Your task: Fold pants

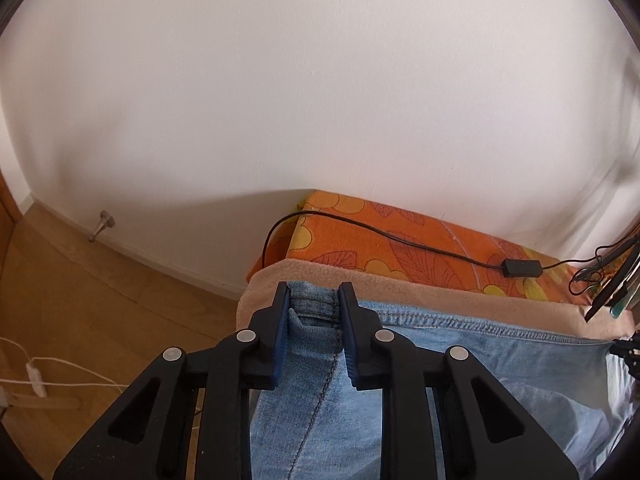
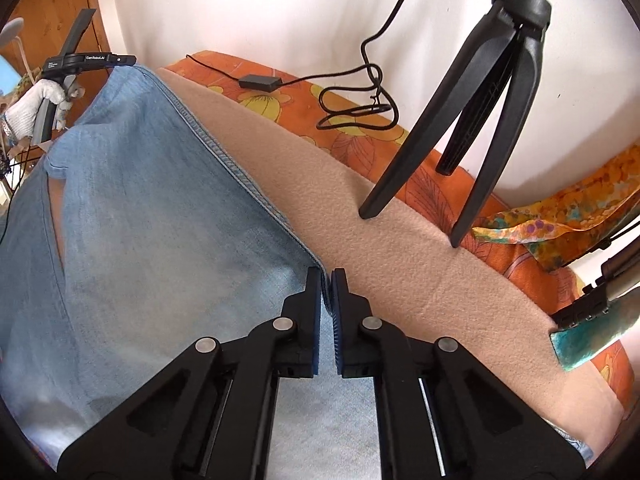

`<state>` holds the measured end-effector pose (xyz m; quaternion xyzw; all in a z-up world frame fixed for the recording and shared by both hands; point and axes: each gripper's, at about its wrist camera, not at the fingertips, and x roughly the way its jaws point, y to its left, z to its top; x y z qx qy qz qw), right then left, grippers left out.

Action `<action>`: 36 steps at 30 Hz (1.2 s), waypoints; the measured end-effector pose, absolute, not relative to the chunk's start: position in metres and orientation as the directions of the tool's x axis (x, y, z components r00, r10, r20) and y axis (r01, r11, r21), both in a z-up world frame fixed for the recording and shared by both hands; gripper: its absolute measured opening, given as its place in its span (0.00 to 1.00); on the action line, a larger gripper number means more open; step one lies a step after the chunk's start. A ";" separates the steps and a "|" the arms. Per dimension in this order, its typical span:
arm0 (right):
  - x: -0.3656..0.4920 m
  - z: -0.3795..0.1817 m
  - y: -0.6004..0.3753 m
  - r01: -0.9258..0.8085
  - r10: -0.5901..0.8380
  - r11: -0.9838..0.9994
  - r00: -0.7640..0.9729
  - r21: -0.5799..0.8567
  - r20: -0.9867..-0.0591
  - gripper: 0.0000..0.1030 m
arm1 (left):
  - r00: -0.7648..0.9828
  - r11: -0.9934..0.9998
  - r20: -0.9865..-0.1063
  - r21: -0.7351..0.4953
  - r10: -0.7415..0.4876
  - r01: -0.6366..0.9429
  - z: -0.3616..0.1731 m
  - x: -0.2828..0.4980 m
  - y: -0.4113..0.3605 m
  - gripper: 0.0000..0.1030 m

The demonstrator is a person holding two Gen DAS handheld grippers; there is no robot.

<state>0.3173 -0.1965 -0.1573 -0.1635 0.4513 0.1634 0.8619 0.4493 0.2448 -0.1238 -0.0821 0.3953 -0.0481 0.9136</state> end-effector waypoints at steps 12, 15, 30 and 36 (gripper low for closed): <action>0.235 -0.071 -0.196 -0.393 0.179 0.910 0.655 -0.129 -0.735 0.05 | 0.759 0.974 -0.620 -0.212 -0.198 0.080 -0.052 0.376 0.251 0.21; 0.207 -0.053 -0.192 -0.401 0.189 0.905 0.675 -0.140 -0.713 0.05 | 0.773 0.977 -0.605 -0.193 -0.190 0.089 -0.038 0.351 0.254 0.21; 0.042 -0.044 -0.161 -0.465 0.259 0.876 0.678 -0.129 -0.688 0.05 | 0.795 0.974 -0.576 -0.214 -0.191 0.079 -0.027 0.186 0.275 0.21; -0.008 -0.074 -0.145 -0.494 0.261 0.861 0.639 -0.126 -0.724 0.05 | 0.761 0.976 -0.620 -0.202 -0.191 0.081 -0.059 0.134 0.276 0.20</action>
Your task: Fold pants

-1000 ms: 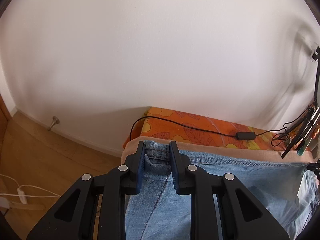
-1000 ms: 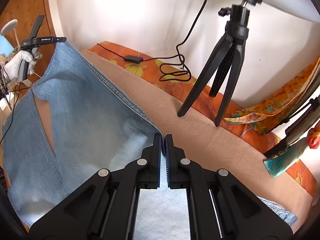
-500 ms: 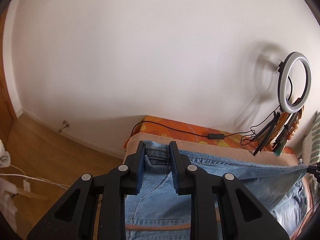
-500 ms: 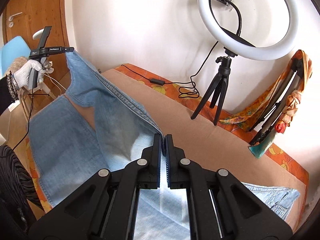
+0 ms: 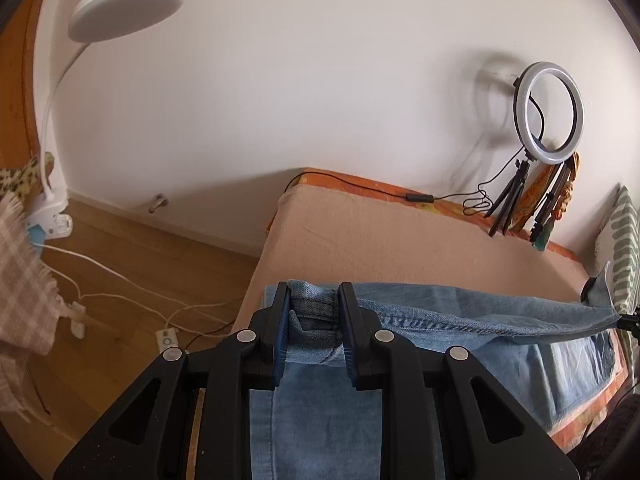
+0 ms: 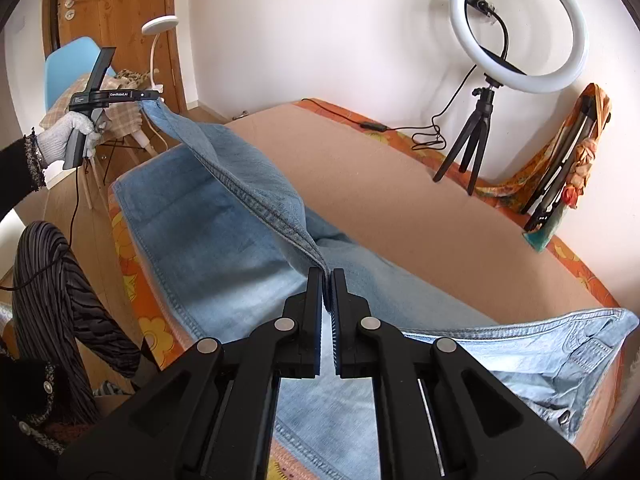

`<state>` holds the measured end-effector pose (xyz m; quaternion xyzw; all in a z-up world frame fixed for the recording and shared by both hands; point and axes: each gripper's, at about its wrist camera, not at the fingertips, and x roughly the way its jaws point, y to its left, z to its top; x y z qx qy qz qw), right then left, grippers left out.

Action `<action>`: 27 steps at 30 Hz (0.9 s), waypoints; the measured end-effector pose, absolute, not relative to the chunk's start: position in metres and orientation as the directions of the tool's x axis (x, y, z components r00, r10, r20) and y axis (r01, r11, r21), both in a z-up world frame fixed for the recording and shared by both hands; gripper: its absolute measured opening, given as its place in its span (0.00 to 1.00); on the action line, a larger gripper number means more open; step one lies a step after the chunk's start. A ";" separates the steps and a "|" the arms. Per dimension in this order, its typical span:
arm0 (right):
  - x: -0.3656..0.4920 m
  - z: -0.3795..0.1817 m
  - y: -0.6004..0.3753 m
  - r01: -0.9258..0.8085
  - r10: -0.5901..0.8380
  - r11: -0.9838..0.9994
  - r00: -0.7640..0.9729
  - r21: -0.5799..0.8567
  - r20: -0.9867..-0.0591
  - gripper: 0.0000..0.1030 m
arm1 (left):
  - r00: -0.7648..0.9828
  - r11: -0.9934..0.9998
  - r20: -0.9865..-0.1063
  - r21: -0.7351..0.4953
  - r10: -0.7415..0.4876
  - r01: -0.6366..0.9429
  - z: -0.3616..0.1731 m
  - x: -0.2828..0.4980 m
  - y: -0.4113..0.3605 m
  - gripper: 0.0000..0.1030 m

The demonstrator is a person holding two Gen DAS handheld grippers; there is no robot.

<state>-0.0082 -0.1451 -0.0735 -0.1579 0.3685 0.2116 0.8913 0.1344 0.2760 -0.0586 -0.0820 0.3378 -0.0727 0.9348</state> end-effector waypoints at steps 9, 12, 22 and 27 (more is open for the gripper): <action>-0.048 -0.119 -0.132 -0.524 0.235 0.841 0.573 -0.130 -0.785 0.05 | 0.719 0.968 -0.659 -0.240 -0.221 0.078 -0.118 0.088 0.278 0.20; -0.051 -0.131 -0.133 -0.520 0.233 0.846 0.555 -0.114 -0.798 0.05 | 0.712 0.958 -0.660 -0.282 -0.238 0.059 -0.135 0.072 0.286 0.21; -0.058 -0.157 -0.128 -0.532 0.210 0.838 0.523 -0.123 -0.826 0.05 | 0.686 0.884 -0.666 -0.463 -0.293 -0.072 -0.167 0.038 0.313 0.37; -0.057 -0.168 -0.125 -0.542 0.189 0.830 0.494 -0.131 -0.849 0.05 | 0.671 0.818 -0.654 -0.563 -0.350 -0.122 -0.177 0.026 0.319 0.37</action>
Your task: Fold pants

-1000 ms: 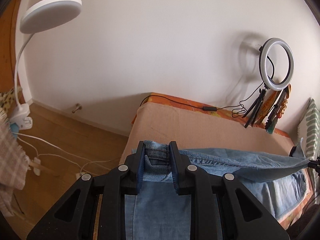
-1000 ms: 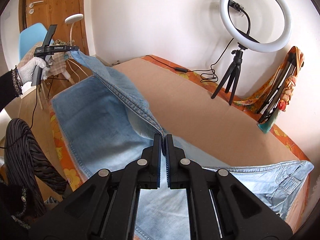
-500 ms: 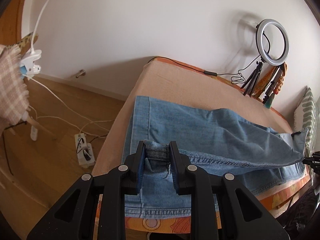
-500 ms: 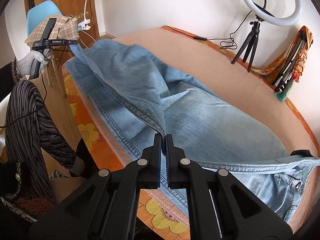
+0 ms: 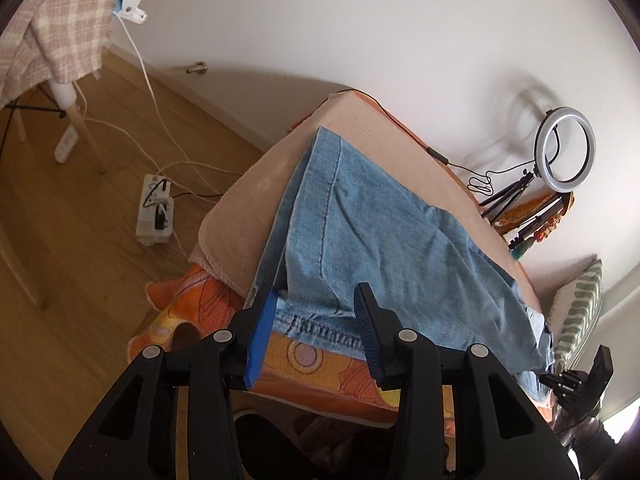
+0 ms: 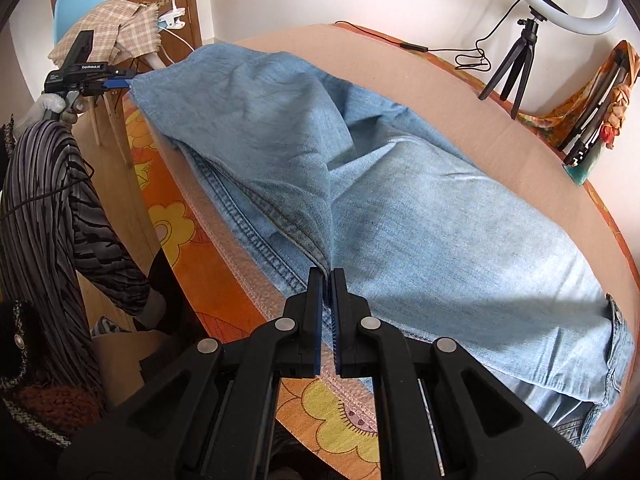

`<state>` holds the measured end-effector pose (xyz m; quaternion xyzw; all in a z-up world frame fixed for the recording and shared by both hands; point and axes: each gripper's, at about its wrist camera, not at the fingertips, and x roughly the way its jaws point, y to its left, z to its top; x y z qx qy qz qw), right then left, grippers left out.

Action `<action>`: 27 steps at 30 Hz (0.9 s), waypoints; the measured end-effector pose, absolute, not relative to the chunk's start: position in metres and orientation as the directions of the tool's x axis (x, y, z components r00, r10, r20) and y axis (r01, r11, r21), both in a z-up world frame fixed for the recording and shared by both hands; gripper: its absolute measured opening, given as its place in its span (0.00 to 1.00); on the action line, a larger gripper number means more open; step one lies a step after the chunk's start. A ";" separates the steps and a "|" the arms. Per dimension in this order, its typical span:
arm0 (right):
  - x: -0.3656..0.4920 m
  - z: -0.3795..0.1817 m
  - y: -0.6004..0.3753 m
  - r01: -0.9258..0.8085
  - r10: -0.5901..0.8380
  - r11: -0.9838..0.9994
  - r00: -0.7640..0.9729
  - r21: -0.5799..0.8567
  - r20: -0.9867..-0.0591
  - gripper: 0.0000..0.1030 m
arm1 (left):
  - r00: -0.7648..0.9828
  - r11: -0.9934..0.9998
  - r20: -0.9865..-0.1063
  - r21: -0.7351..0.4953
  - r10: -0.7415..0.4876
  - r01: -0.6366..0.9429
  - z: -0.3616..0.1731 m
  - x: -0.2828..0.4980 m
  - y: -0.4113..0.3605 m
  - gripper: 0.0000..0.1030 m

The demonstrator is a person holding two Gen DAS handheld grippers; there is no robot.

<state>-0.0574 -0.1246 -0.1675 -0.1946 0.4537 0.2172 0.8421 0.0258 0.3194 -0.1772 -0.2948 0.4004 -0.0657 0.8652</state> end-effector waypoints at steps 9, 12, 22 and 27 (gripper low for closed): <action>-0.048 -0.169 -0.125 -0.541 0.197 0.834 0.474 -0.107 -0.858 0.05 | 0.701 0.702 -0.580 -0.694 -0.414 -0.160 -0.182 0.018 0.326 0.37; -0.049 -0.172 -0.124 -0.541 0.196 0.834 0.475 -0.109 -0.858 0.05 | 0.705 0.668 -0.584 -0.714 -0.404 -0.209 -0.183 0.024 0.332 0.38; -0.049 -0.170 -0.129 -0.521 0.205 0.848 0.493 -0.098 -0.846 0.05 | 0.690 0.740 -0.646 -0.629 -0.326 -0.238 -0.183 0.038 0.327 0.06; -0.052 -0.158 -0.131 -0.504 0.225 0.859 0.524 -0.086 -0.821 0.05 | 0.725 0.806 -0.641 -0.554 -0.252 -0.209 -0.169 0.030 0.321 0.05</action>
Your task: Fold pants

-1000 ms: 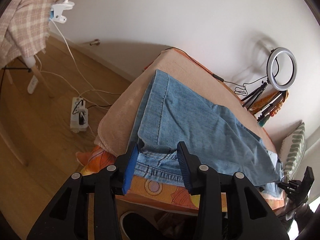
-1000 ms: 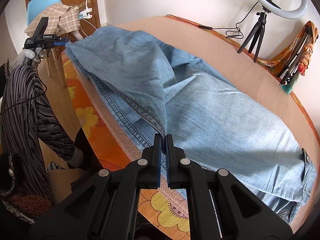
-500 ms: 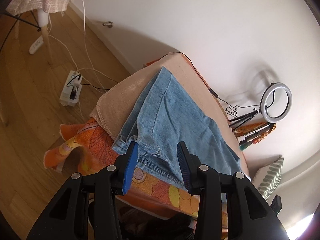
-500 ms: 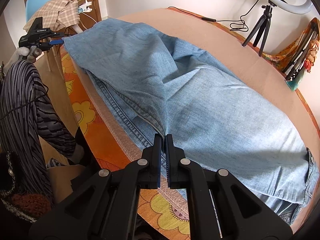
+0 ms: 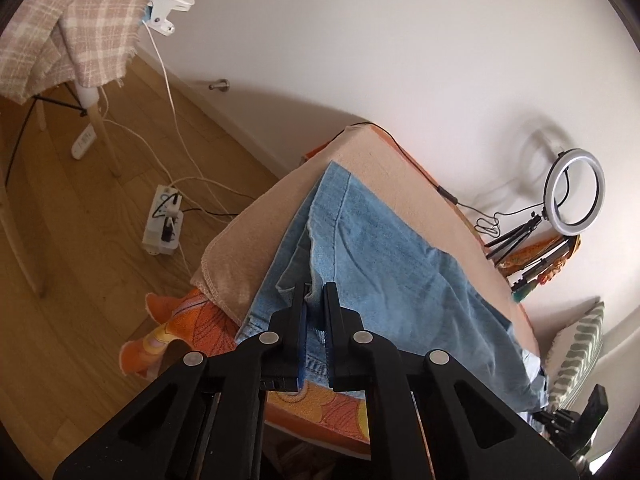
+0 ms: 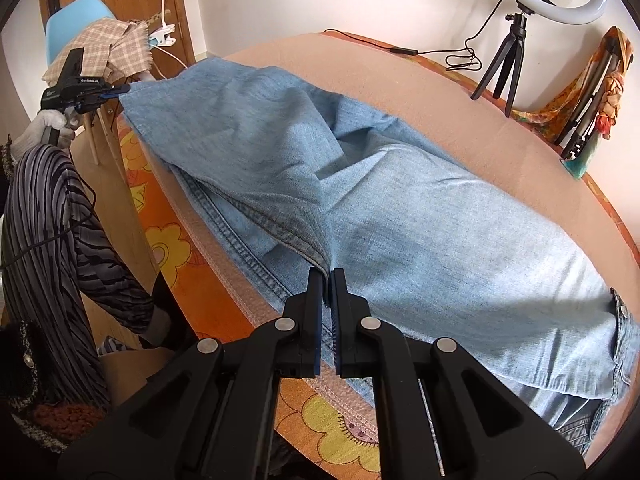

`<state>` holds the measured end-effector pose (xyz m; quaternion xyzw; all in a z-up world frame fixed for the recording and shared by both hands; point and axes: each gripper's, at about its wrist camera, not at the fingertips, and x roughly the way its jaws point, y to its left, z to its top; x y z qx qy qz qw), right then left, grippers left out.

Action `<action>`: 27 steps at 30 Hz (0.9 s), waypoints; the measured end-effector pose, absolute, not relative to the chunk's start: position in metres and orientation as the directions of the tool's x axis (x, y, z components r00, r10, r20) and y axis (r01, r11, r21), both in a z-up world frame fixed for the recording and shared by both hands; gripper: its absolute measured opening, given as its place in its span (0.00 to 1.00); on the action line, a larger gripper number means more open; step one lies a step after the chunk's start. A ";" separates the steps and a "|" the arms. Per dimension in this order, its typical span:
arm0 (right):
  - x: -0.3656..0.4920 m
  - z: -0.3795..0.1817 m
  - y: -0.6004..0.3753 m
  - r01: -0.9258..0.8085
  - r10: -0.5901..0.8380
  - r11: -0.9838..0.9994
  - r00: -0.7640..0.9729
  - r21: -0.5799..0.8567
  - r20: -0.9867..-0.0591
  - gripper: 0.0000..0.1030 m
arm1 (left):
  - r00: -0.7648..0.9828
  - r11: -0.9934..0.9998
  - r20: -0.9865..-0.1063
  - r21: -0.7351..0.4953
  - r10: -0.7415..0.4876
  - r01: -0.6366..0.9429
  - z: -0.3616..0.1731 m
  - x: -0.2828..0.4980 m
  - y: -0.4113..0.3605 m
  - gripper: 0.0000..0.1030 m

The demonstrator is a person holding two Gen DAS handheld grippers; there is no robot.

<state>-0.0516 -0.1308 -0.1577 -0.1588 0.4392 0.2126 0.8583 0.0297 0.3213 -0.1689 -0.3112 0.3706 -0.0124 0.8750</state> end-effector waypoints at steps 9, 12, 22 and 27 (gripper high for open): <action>-0.047 -0.175 -0.133 -0.491 0.227 0.869 0.491 -0.052 -0.841 0.05 | 0.657 0.886 -0.725 -0.423 -0.206 -0.190 -0.163 0.043 0.312 0.10; -0.045 -0.173 -0.140 -0.458 0.255 0.889 0.503 -0.004 -0.826 0.07 | 0.684 0.926 -0.710 -0.352 -0.167 -0.139 -0.133 0.050 0.302 0.11; -0.057 -0.152 -0.180 -0.333 0.322 0.932 0.580 0.143 -0.748 0.45 | 0.748 0.954 -0.600 -0.255 -0.284 0.158 -0.046 0.080 0.211 0.48; -0.065 -0.140 -0.228 -0.184 0.262 0.965 0.636 0.187 -0.726 0.46 | 0.685 0.908 -0.598 -0.231 -0.416 0.350 -0.043 0.099 0.134 0.56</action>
